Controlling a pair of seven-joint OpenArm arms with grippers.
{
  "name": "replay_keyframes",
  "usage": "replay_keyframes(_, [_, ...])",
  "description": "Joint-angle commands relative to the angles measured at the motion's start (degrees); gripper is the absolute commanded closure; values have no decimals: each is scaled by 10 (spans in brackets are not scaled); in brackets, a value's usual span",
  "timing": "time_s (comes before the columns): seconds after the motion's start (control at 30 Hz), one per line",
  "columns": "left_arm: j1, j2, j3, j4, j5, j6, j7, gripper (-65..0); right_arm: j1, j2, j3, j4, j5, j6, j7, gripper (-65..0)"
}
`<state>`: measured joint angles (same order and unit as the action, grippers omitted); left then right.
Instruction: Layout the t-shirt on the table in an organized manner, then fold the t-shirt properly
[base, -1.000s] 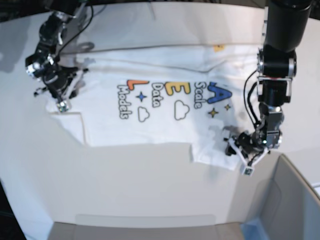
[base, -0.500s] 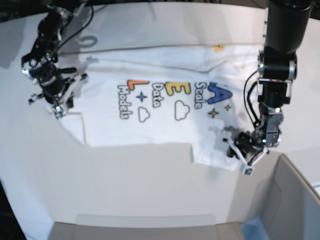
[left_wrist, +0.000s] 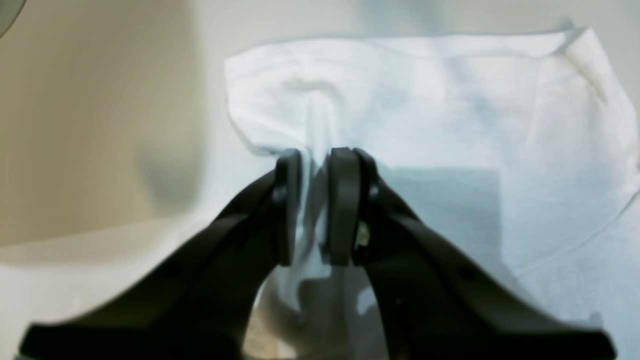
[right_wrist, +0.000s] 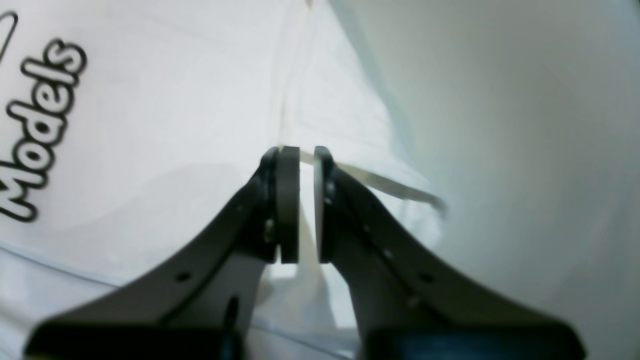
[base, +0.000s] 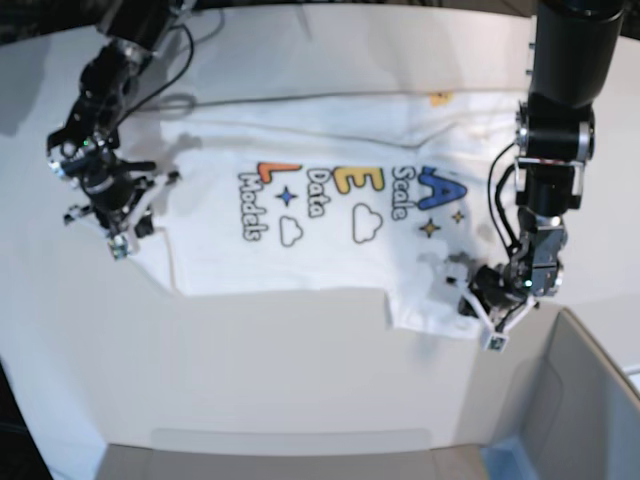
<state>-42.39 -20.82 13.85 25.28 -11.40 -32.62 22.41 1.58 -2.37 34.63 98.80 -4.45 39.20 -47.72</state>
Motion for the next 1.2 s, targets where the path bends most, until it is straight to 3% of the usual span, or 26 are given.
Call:
replay_keyframes(0.0, [-9, -1, 2, 2, 10, -2, 24, -100, 18, -8, 16, 9, 6, 8, 11, -126])
replay_keyframes(0.13, [-8, -1, 2, 2, 10, -2, 24, -100, 25, -22, 39, 8, 6, 8, 11, -248])
replay_keyframes(0.2, [-7, -2, 2, 2, 10, -2, 24, -100, 25, -24, 41, 8, 8, 8, 11, -277])
replay_keyframes(0.3, [1, -2, 2, 2, 10, -2, 24, -100, 22, -25, 58, 7, 59, 8, 11, -274])
replay_keyframes(0.37, [3, -2, 2, 2, 10, -2, 24, -100, 23, -26, 107, 4, 123, 8, 8, -269])
replay_keyframes(0.47, [4, -1, 2, 2, 10, -2, 24, -100, 27, -27, 156, -22, 203, 8, -38, -269])
replay_keyframes(0.57, [4, -1, 2, 2, 10, -2, 24, -100, 38, -23, 190, -53, 240, 8, -63, -269])
replay_keyframes(1.17, [4, -3, 2, 2, 9, -2, 24, -100, 117, -15, 218, -178, 244, 8, -63, -269])
